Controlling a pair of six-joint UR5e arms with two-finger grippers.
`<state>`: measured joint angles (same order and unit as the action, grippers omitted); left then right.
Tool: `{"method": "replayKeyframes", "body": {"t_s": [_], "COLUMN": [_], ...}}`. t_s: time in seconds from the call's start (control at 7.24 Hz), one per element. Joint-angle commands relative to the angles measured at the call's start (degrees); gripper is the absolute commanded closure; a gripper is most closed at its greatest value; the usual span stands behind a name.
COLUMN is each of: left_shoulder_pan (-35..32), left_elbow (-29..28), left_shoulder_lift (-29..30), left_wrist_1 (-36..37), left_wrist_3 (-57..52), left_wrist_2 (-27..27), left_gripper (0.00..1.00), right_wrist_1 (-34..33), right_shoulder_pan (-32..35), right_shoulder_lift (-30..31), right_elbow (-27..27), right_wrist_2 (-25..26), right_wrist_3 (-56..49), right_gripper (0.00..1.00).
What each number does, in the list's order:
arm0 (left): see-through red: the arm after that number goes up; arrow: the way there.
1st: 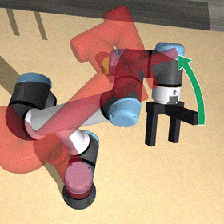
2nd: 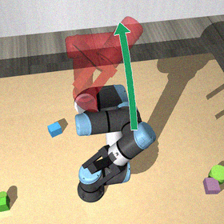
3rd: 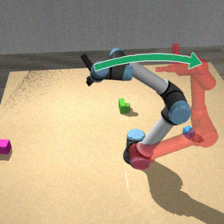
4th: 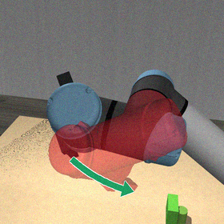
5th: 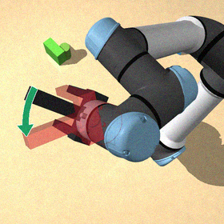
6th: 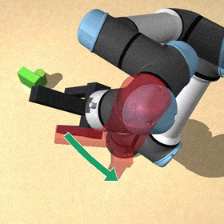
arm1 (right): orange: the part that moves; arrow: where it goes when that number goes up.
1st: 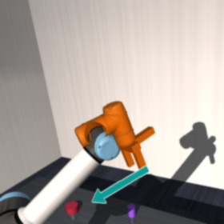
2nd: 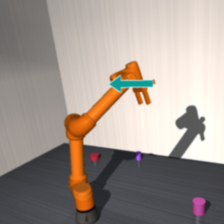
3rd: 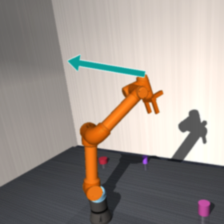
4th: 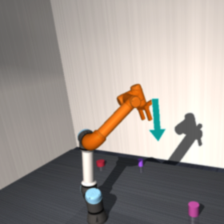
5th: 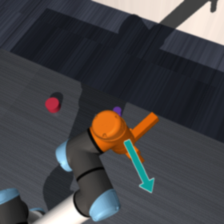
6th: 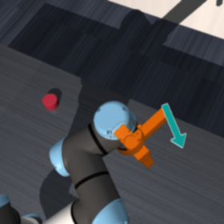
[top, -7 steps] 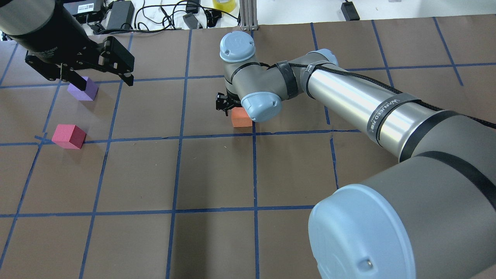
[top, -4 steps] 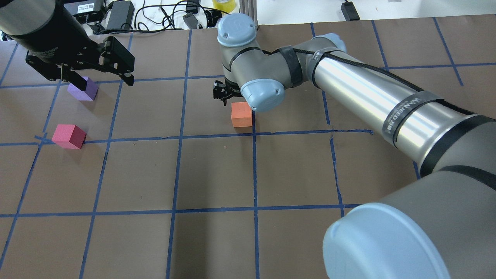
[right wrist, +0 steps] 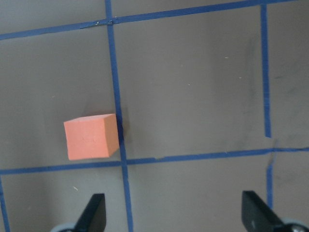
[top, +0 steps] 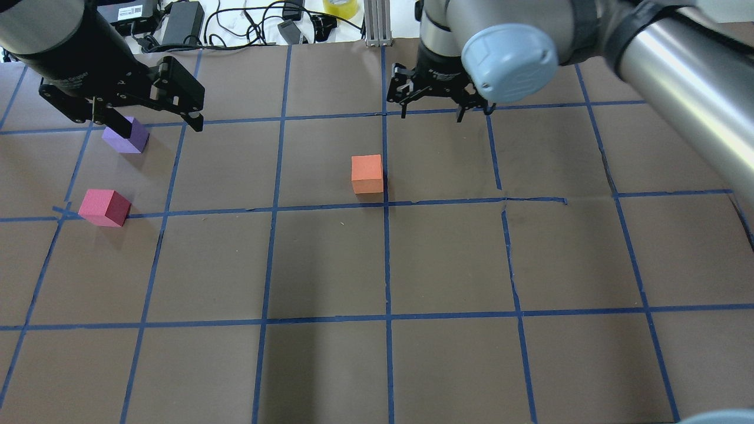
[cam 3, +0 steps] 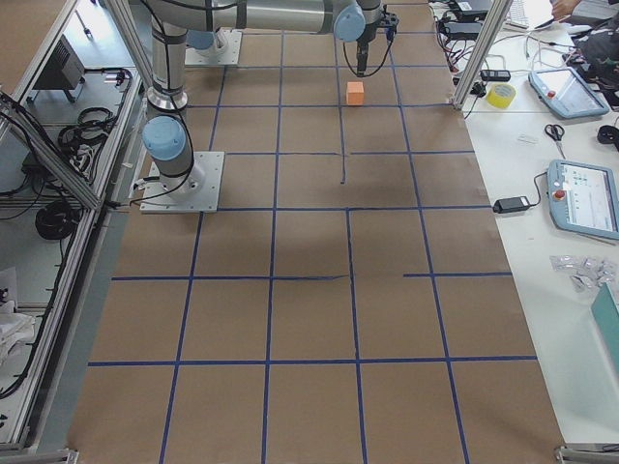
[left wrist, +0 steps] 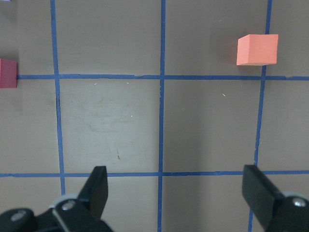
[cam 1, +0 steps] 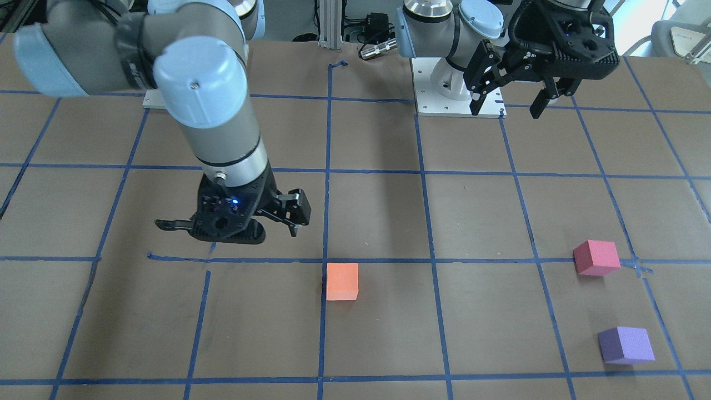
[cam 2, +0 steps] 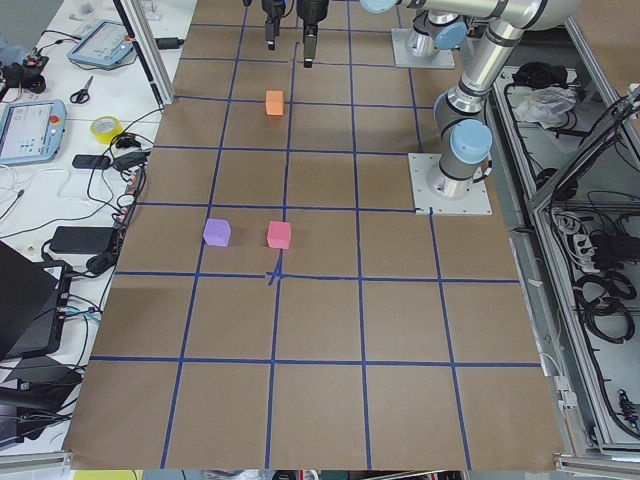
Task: Arrange blocks in a line
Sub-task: 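Raise the right gripper away while moving the left gripper toward the orange block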
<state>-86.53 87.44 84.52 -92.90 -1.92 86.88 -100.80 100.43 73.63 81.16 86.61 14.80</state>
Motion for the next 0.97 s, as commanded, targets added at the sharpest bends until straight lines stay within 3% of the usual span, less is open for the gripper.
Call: {"method": "replayKeyframes", "body": {"t_s": [0.0,0.14,0.28,0.83], "left_shoulder_pan": [-0.1,-0.5,-2.5,-13.0], "left_elbow": [-0.2,-0.3,-0.3,-0.3], "left_shoulder_lift": [1.0,1.4,2.3,16.4], "left_wrist_1": [0.1,0.1,1.8,19.6], "left_wrist_3": [0.0,-0.1,0.0,7.7], "left_wrist_2": [-7.9,-8.5,-4.4,-2.7], "left_gripper": [0.00,0.00,0.00,0.00], "right_wrist_1": [6.7,6.7,6.8,6.5], "right_shoulder_pan": [-5.7,-6.8,-6.7,-7.4], "right_shoulder_lift": [7.0,8.4,9.0,14.2], "right_elbow": [0.9,1.0,1.5,9.2], "right_wrist_2": [2.4,4.8,5.0,5.2], "right_wrist_3": [-6.5,-6.5,-6.3,-15.6], "right_gripper": [0.00,0.00,0.00,0.00]}}
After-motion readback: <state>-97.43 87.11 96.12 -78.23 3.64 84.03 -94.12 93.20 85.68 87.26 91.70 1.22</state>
